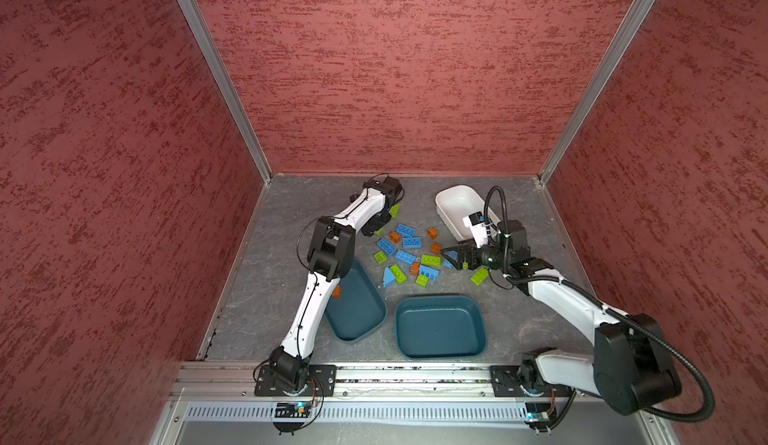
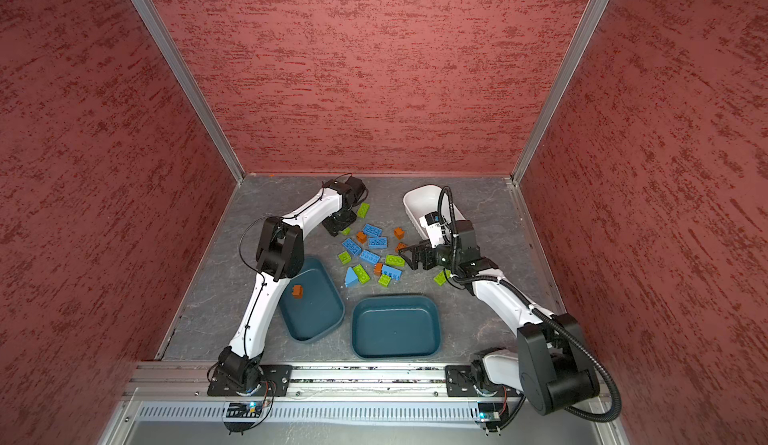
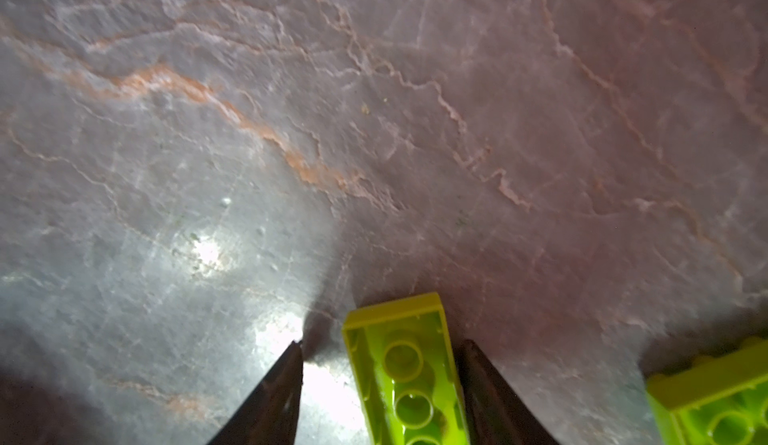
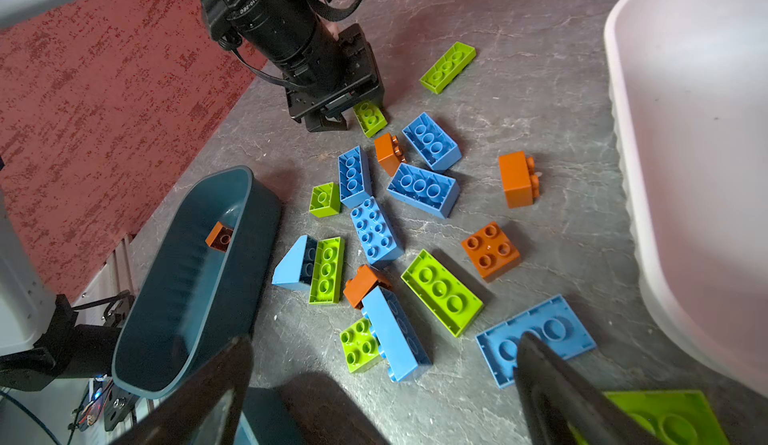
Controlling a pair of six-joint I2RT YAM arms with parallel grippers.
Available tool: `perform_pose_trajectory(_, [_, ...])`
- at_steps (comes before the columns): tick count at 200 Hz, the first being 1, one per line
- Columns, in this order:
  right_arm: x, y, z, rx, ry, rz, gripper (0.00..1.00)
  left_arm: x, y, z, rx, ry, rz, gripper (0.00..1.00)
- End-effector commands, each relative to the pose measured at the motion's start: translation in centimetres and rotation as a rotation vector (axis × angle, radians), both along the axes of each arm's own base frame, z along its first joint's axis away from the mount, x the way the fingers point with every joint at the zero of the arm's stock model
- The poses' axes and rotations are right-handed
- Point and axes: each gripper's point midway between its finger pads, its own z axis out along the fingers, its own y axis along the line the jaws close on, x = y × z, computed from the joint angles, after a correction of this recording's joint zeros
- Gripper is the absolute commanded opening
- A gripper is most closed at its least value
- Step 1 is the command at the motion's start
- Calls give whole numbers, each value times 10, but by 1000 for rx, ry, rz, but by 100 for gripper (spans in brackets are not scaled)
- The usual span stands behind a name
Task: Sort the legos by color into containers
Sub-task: 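Grasp the lime-green brick with the left gripper and lift it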
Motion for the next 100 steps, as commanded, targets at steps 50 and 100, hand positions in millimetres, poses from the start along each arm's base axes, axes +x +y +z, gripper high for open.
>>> perform_pose_trajectory(50, [-1,1,14,12,-40,13,99,-5,-8,0,-4,-12,-116,44])
perform_pose_trajectory(100, [0,0,15,13,-41,10,99,-2,-7,10,-7,-57,-177,27])
